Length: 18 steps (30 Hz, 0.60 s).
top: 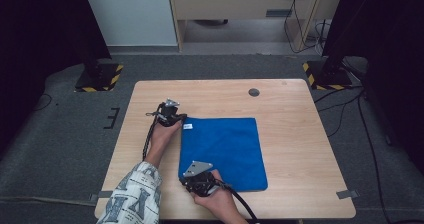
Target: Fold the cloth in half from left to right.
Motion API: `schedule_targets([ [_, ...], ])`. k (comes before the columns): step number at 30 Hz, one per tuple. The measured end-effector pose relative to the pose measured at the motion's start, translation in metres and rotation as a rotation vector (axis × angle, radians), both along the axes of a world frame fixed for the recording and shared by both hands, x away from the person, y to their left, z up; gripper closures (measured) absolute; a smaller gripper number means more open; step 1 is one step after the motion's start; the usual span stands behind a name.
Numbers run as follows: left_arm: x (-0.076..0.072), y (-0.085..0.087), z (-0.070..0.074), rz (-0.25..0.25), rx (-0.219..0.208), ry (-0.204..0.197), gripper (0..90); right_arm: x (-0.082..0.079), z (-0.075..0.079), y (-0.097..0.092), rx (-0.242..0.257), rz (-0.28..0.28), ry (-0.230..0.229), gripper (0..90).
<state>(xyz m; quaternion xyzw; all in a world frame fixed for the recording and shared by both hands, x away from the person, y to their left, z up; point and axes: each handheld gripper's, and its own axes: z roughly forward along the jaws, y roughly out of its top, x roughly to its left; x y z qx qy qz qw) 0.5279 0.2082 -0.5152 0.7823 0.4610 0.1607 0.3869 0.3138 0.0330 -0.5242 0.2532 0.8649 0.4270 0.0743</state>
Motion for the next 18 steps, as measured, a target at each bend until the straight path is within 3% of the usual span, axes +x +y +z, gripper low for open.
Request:
schedule_targets([
  [3, -0.001, -0.001, 0.006, -0.002, 0.022, 0.016, 88.8, -0.003, 0.003, 0.001, -0.008, -0.009, -0.011, 85.9],
  [10, -0.002, -0.006, 0.027, -0.012, 0.034, -0.013, 88.9, -0.008, 0.012, 0.000, 0.016, -0.035, -0.023, 86.5],
  [15, 0.000, 0.000, 0.023, 0.009, 0.024, 0.029, 88.9, -0.007, 0.020, 0.000, 0.018, -0.062, -0.048, 87.0],
  [18, 0.000, 0.002, 0.026, 0.015, 0.014, 0.017, 88.9, -0.008, 0.025, 0.002, 0.029, -0.065, -0.053, 87.1],
])
